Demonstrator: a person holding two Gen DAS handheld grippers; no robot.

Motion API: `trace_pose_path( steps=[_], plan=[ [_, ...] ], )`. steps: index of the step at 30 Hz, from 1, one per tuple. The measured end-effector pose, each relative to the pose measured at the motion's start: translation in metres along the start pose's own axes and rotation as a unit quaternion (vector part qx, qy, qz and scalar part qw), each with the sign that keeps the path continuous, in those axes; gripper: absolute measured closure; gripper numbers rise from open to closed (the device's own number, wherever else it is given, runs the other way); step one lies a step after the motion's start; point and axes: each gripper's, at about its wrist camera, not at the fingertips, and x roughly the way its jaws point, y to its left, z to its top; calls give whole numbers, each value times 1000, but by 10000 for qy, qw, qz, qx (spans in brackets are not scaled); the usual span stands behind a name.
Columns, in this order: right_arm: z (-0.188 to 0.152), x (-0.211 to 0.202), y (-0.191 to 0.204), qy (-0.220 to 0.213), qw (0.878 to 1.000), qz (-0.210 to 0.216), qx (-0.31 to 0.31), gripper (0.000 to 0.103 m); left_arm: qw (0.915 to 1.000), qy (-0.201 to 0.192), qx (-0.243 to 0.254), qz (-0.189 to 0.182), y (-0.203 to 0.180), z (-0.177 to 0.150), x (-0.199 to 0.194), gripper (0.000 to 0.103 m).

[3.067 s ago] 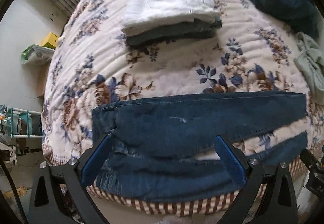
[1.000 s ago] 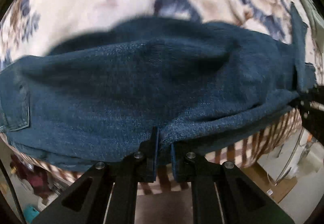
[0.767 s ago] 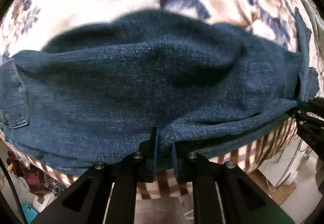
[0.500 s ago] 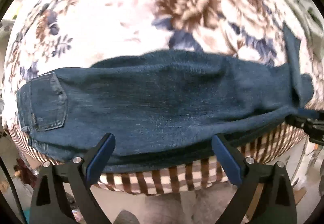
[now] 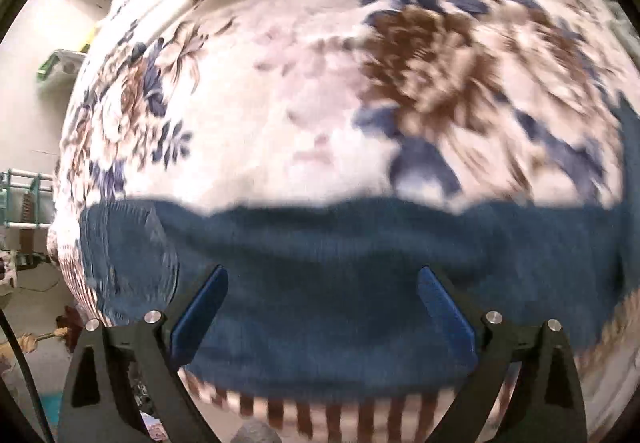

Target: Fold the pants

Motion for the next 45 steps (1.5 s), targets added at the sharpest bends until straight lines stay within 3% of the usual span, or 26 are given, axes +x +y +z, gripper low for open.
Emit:
trace_pose_path(
  steps=[3, 5, 7, 8, 10, 14, 17, 21, 26, 28, 32, 33, 36, 38, 39, 40, 42, 45],
  plan=[
    [34, 32, 8, 69, 9998, -187, 42, 7, 9996, 189, -198, -3, 1, 19, 19, 6],
    [45, 46, 14, 102, 9998, -168, -83, 15, 9990, 306, -311, -21, 3, 27, 26, 6],
    [47, 63, 17, 348, 9975, -470, -400, 88, 9985, 334, -418, -95, 7, 28, 24, 6],
    [43, 62, 10, 317, 9972, -530, -417, 96, 9985, 321, -430, -118, 9, 26, 21, 6],
    [32, 41, -14, -28, 9993, -362, -86, 97, 9985, 298, -426, -187, 11, 18, 16, 6],
    [-21, -13, -113, -684, 9909, 95, 1159, 97, 9967, 321, -647, -371, 17, -5, 9, 6],
    [-64, 0, -179, -421, 9779, 644, 1946, 97, 9950, 375, -784, -495, 15, -20, 6, 6],
    [-106, 55, -229, 96, 9482, 1652, 2712, 92, 9952, 522, -667, -485, -1, -34, 11, 6],
    [-122, 88, -244, -169, 9122, 2462, 3270, 90, 9967, 533, -445, -429, -21, -40, 13, 6],
    [-121, 95, -250, -367, 9038, 2490, 3461, 96, 9969, 516, -406, -424, -26, -40, 11, 6],
    [-138, 69, -261, -982, 9053, 2227, 3482, 98, 9981, 313, -389, -351, -29, -39, 1, 6],
    [-140, 66, -263, -1067, 9118, 2111, 3356, 98, 9986, 245, -365, -278, -30, -39, -1, 6],
    [-135, 99, -256, -519, 9407, 1860, 2791, 96, 9985, 334, -353, -232, -28, -43, 1, 6],
    [-135, 102, -259, -362, 9438, 1905, 2676, 89, 9981, 360, -437, -246, -21, -48, 1, 6],
    [-136, 98, -260, -343, 9436, 1919, 2675, 79, 9981, 312, -489, -213, -14, -51, -1, 6],
    [-139, 92, -260, -348, 9428, 1932, 2693, 53, 9980, 243, -571, -155, -4, -55, -5, 6],
    [-147, 80, -250, -453, 9392, 1920, 2810, 24, 9966, 159, -809, -35, 16, -66, -9, 6],
    [-159, 68, -219, -479, 9368, 1982, 2844, 24, 9914, 198, -1290, -75, 59, -80, -10, 6]
  ],
)
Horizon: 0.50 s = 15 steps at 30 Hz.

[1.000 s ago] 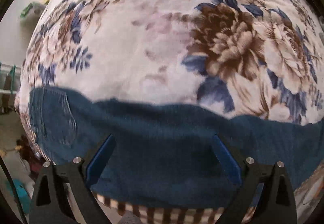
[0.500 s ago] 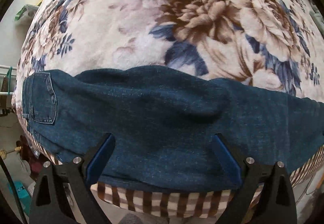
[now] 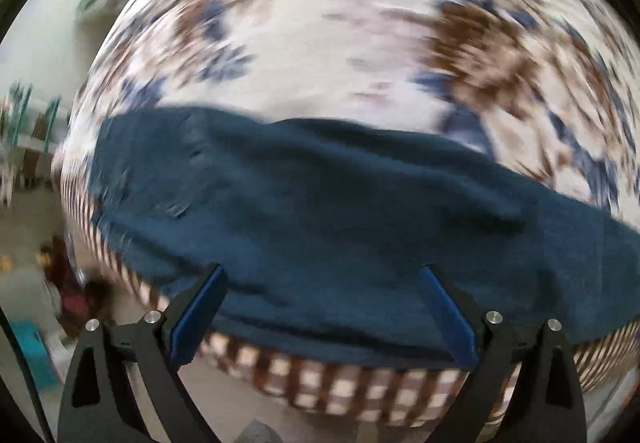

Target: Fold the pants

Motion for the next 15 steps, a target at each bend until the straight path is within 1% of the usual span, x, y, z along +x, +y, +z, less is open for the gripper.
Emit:
trace_pose_path(
  steps=[2, 4, 7, 10, 11, 12, 13, 15],
  plan=[
    [-28, 1, 13, 113, 9999, 124, -24, 24, 9989, 113, -455, -89, 39, -2, 1, 6],
    [-62, 6, 33, 316, 9990, 296, -96, 24, 9957, 159, -902, -143, 83, -5, 3, 6],
    [-119, 25, 73, 871, 9939, 641, -232, 24, 9889, 143, -1473, -124, 144, -8, 8, 6],
    [-170, 49, 117, 1383, 9844, 1004, -408, 24, 9771, 246, -2101, -206, 204, -4, 27, 6],
    [-183, 62, 136, 1521, 9815, 1083, -432, 24, 9731, 262, -2272, -281, 215, -2, 32, 6],
    [-198, 70, 149, 1646, 9789, 1131, -436, 24, 9656, 250, -2548, -452, 237, 2, 40, 6],
    [-215, 76, 158, 1728, 9772, 1157, -419, 24, 9607, 260, -2702, -573, 250, 5, 46, 6],
    [-246, 82, 172, 1848, 9758, 1084, -442, 24, 9544, 401, -2832, -857, 273, 18, 66, 6]
  ],
)
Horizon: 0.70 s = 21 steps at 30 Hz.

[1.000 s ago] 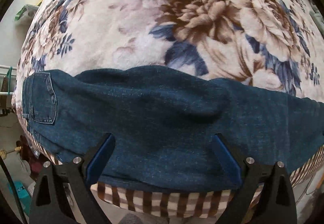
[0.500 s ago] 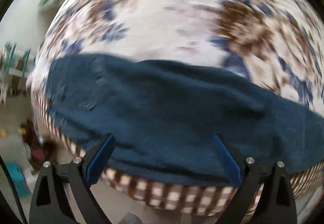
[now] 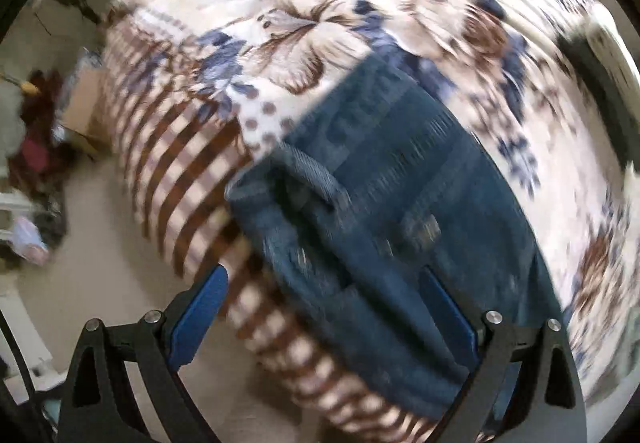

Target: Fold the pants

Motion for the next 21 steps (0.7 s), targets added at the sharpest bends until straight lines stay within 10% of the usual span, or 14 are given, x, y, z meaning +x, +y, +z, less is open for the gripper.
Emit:
trace_pose_path(
  steps=[9, 13, 21],
  plan=[
    [-45, 61, 43, -234, 9996, -119, -88, 36, 9972, 341, 17, -666, 14, 55, 51, 10],
    [-41, 69, 49, -570, 9976, -382, -87, 68, 9967, -46, 200, -790, 15, 57, 43, 76],
    [-70, 38, 78, -1045, 9861, -1060, -742, 91, 9910, -574, 356, -1160, 30, 42, -18, 91]
  ],
)
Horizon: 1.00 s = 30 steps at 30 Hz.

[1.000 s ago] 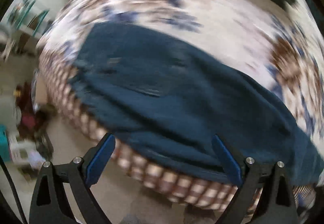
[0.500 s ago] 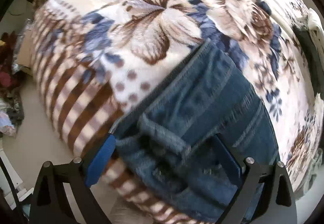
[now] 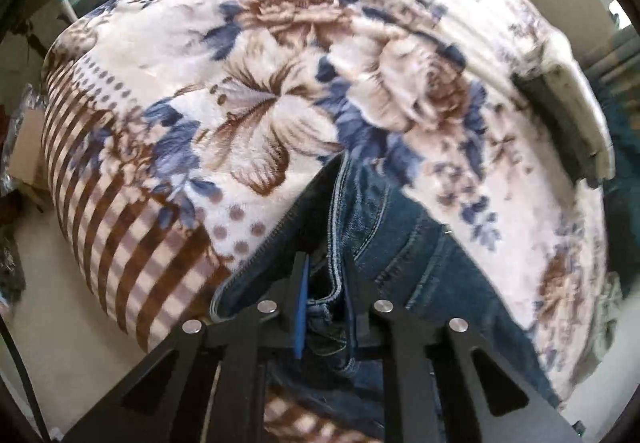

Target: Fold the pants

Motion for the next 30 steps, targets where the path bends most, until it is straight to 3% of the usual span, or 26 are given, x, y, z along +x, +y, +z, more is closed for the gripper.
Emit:
trace_pose_path(
  steps=[4, 7, 12, 15, 17, 20, 21, 23, 25, 26, 28, 30],
  plan=[
    [-5, -24, 0, -63, 9999, 128, 84, 92, 9997, -57, -194, -166, 14, 1, -27, 91],
    [-3, -33, -8, 37, 9999, 157, 11, 92, 9999, 13, -163, 19, 25, -1, -22, 91],
    [-3, 0, -36, 509, 9987, -68, 29, 92, 9971, 397, 70, 646, 46, -18, 23, 91],
    [-1, 23, -40, 755, 9969, -192, -67, 92, 9954, 586, 120, 743, 51, -23, 33, 89],
    [0, 27, -38, 875, 9958, -156, -202, 87, 9954, 511, 228, 780, 44, -23, 23, 87],
    [-1, 23, -47, 1154, 9928, 323, -85, 57, 9939, 420, 479, 904, 23, -30, 4, 83],
    [0, 16, -52, 1121, 9926, 474, -16, 47, 9934, 378, 601, 903, 14, -34, -2, 77],
    [5, -1, -65, 938, 9938, 598, 87, 46, 9911, 326, 845, 974, -5, -44, -9, 61],
    [20, -29, -92, 518, 9966, 523, 362, 46, 9871, 287, 1178, 1044, -33, -58, -11, 36],
    [32, -46, -111, 222, 9972, 418, 587, 46, 9851, 286, 1310, 1076, -47, -65, -11, 29],
    [54, -69, -144, -237, 9952, 162, 935, 46, 9826, 330, 1519, 1013, -74, -76, -9, 21],
    [82, -88, -179, -597, 9894, -130, 1316, 46, 9784, 423, 1740, 1032, -107, -90, 1, 20]
  ],
)
